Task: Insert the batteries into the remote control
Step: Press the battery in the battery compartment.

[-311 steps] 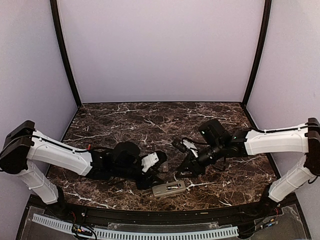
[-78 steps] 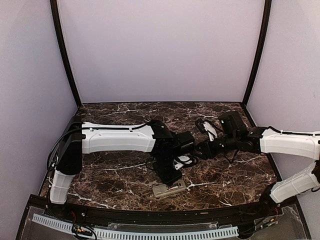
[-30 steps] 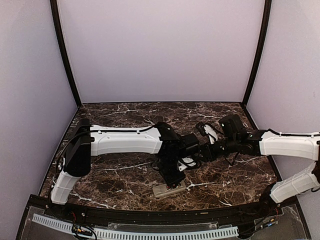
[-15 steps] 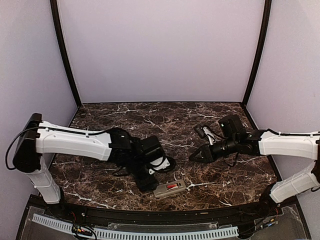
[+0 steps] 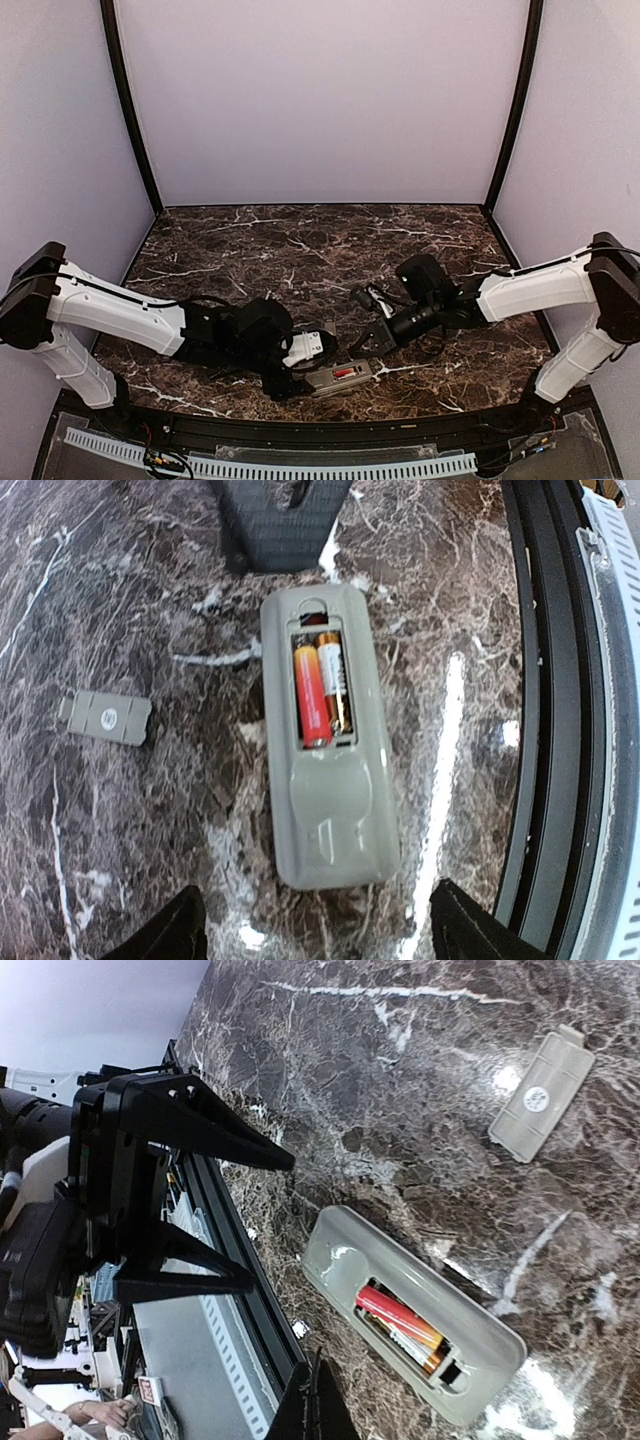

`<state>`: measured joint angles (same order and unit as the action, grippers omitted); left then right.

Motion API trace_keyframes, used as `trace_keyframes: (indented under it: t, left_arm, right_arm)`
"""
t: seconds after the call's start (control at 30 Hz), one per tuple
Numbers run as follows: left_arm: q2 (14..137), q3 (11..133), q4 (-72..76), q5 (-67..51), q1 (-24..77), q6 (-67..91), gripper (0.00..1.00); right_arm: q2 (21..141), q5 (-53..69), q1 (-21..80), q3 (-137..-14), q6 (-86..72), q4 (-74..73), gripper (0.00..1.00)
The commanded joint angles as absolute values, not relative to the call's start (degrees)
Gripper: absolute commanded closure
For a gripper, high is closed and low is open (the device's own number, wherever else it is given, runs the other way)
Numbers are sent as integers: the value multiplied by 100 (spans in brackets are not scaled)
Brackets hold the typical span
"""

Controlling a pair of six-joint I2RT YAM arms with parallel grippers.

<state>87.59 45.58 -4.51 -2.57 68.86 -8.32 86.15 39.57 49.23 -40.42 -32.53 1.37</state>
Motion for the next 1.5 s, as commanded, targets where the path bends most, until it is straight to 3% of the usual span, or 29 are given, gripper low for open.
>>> trace_keyframes:
  t: [0.0,0.83,1.17,1.47]
  left_arm:
    - [9117,4435,569,-271,7076,-1041,24]
    - [9790,4080,1257,-84,7110,-802,28]
    - [10004,4244,948,-259,7110,-830,39]
    - [10107,4272,738,-276,7110,-784,55]
  right_arm:
    - [8920,4008,5213,-4319,-3504,423,100]
    - [10198,3929,5634,-4927,-3707,514,100]
    - [10336,3788,5633,-4938,-3766,421,100]
    - [10342,3674,5626,-4891,-3712,267,100]
